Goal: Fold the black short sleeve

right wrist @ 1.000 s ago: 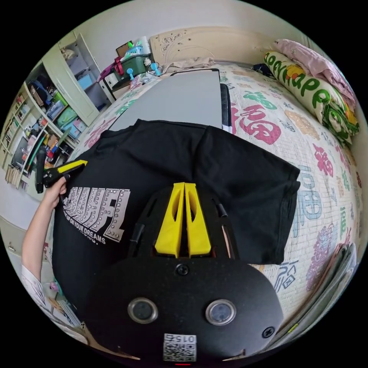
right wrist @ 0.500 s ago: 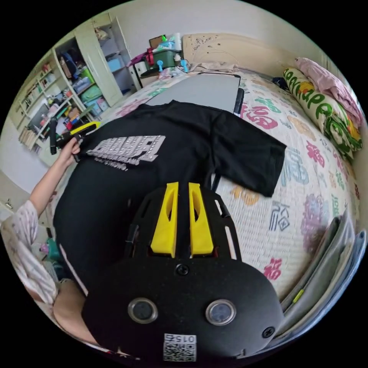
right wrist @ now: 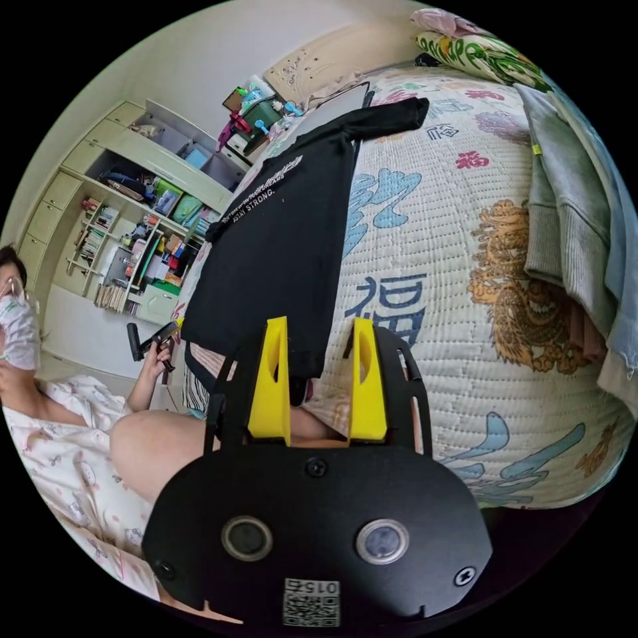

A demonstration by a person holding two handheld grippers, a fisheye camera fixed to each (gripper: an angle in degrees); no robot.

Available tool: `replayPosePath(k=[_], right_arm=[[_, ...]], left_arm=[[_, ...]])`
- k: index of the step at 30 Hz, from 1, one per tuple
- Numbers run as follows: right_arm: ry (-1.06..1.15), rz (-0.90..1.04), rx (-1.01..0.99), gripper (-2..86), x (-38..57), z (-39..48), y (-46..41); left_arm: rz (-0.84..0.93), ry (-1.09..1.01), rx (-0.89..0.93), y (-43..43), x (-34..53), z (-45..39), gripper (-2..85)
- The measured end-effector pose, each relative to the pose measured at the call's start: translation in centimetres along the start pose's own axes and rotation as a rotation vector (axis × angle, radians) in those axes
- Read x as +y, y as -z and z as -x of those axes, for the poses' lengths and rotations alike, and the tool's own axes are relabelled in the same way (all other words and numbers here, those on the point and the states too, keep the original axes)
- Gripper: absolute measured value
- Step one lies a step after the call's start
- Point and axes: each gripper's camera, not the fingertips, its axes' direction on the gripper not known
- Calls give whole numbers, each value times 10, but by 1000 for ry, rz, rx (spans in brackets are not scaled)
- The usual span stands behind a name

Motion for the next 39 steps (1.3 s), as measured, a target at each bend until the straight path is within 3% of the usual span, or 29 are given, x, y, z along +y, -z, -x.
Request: replayPosePath(k=[4,7,11,18,39], right_arm=[[-3,-1,34,132,4,-6,-3],[16,59,89,104,2,-9,-13],[-31,88,82,45,1,-26,-10],[40,64,155,11,41,-35,1],[108,94,399,9,107,-108,-127]], left_arm=[[-52,35,-2,11,15,-2,102],[-15,-1,-74,18,14,-7,50],[24,-19,59,44,12,-1,12],[10,-64,36,106,44,-5,1],[110,-55,-139,80,79,-39,-1]])
